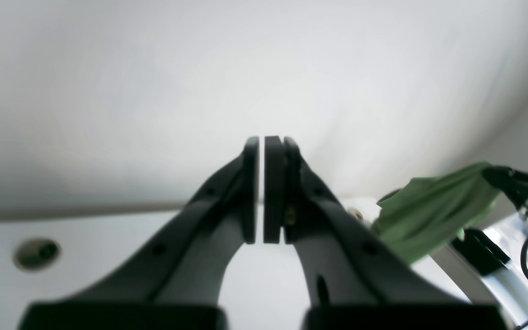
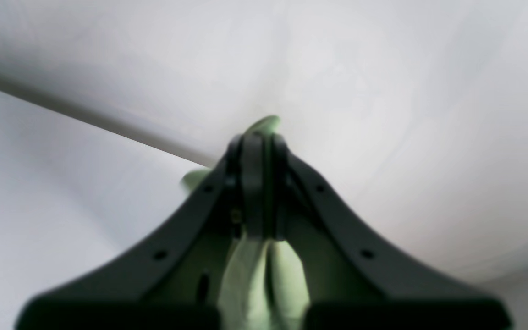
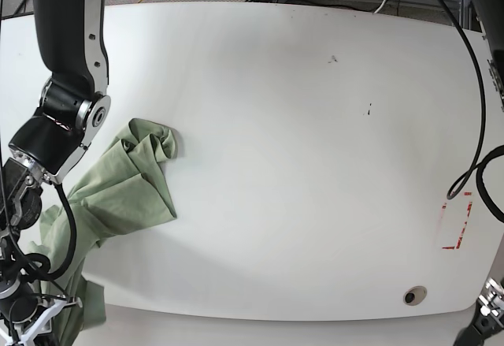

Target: Layout the t-shirt on the table in an organized manner, then fold the t-shirt properly

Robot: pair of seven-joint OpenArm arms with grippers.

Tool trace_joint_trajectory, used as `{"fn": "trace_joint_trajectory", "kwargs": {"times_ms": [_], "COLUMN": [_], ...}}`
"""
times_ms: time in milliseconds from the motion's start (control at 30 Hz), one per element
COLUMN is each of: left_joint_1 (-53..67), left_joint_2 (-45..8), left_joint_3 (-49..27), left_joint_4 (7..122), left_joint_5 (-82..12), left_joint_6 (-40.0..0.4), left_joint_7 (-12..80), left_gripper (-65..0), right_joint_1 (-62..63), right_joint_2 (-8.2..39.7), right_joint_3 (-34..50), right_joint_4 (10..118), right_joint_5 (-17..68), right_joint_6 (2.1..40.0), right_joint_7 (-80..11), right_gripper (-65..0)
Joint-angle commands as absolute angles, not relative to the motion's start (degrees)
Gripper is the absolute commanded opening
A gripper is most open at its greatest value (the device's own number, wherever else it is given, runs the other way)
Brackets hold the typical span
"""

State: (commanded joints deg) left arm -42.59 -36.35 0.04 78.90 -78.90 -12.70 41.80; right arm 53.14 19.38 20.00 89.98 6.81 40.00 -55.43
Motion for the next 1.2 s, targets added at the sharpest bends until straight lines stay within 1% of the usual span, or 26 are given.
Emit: {"fn": "trace_joint_trajectory", "kwargs": {"times_ms": [233, 300, 400, 433, 500, 533, 600, 767, 900, 967, 1000, 1133, 1200], "left_joint_1": [-29.05, -26.07, -22.99, -21.67, -20.62, -19.47, -18.24, -17.27, -17.36, -17.71, -18.15, -21.85, -23.69], "left_joint_2": [-30.37, -27.74, -24.22, -22.64, -20.79, -18.51, -15.78, -8.48, -4.09, 0.13, 1.01, 8.22, 9.00], "left_joint_3": [0.40, 1.45, 3.82, 5.23, 6.55, 7.60, 8.66, 12.53, 14.46, 15.16, 15.16, 15.25, 15.25], "left_joint_4": [85.05, 85.41, 85.58, 85.58, 85.58, 85.58, 85.58, 84.62, 81.36, 77.49, 76.44, 66.59, 61.67], "left_joint_5": [-78.81, -78.81, -78.64, -78.02, -76.62, -75.12, -72.92, -66.68, -62.11, -58.86, -57.98, -50.42, -47.34], "left_joint_6": [-12.70, -12.70, -12.70, -12.62, -12.62, -12.44, -12.35, -12.26, -12.26, -12.26, -12.26, -12.26, -12.26], "left_joint_7": [41.80, 41.80, 41.80, 41.80, 41.80, 41.80, 41.80, 41.71, 41.54, 41.45, 41.36, 41.36, 41.10], "left_gripper": [-65.0, -60.8, -51.8, -46.5, -41.7, -38.6, -35.8, -29.7, -27.8, -27.5, -27.5, -27.5, -27.5], "right_joint_1": [49.98, 48.75, 46.81, 45.85, 44.88, 44.09, 43.12, 40.66, 39.08, 37.76, 37.49, 35.30, 34.15], "right_joint_2": [19.38, 19.38, 19.38, 19.38, 19.38, 19.38, 19.38, 18.77, 18.33, 18.33, 18.33, 18.24, 18.15], "right_joint_3": [20.09, 20.09, 20.09, 20.18, 20.18, 20.18, 20.26, 23.52, 24.40, 25.10, 25.10, 25.71, 26.33], "right_joint_4": [92.09, 93.14, 94.64, 95.43, 96.04, 96.57, 97.27, 99.65, 100.70, 101.85, 102.02, 103.60, 104.40], "right_joint_5": [6.73, 6.73, 6.73, 6.81, 6.81, 6.81, 6.81, 6.90, 6.90, 6.90, 6.90, 6.90, 6.90], "right_joint_6": [40.00, 40.00, 40.00, 40.00, 40.00, 40.00, 40.00, 40.00, 40.00, 40.00, 40.00, 40.00, 40.00], "right_joint_7": [-55.43, -55.52, -55.52, -55.52, -55.52, -55.52, -55.52, -55.60, -55.69, -55.96, -56.13, -57.27, -57.27], "right_gripper": [-65.0, -65.0, -65.0, -65.0, -65.0, -65.0, -65.0, -65.0, -65.0, -65.0, -65.0, -65.0, -65.0]}}
